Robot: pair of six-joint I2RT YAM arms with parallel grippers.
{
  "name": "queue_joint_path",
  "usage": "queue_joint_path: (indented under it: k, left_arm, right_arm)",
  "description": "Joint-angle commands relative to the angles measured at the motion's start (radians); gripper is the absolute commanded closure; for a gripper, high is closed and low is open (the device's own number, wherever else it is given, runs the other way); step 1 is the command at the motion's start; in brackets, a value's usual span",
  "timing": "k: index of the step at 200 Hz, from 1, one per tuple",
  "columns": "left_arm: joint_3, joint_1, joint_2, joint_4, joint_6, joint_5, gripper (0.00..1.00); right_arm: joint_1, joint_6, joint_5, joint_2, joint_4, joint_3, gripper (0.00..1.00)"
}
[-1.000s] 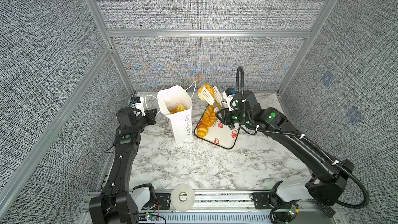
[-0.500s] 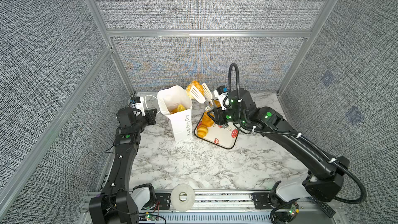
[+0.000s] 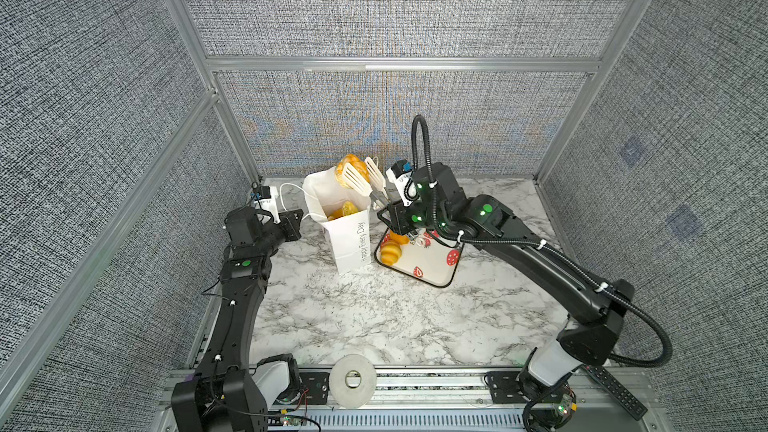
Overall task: Place the fake bread into the paper bag
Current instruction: 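Lift the clamped puff bun and carry it over the bag opening, then lower the puff bun into the bag and open the right tongs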
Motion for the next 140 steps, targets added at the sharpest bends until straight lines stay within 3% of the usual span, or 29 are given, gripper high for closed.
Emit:
queue_joint_path:
  k: [1,140]
  left_arm:
    - [0.002,0.001,-0.002,0.007,0.006,0.011,1.0]
    - [0.003,0.0,-0.01,0.006,0.007,0.007,1.0]
  right_arm:
    - [0.002,0.005,-0.003,0.03,0.027,0.043,0.57]
    - [0.002,0.037,-0.029,0.276,-0.076,0.327,0.56]
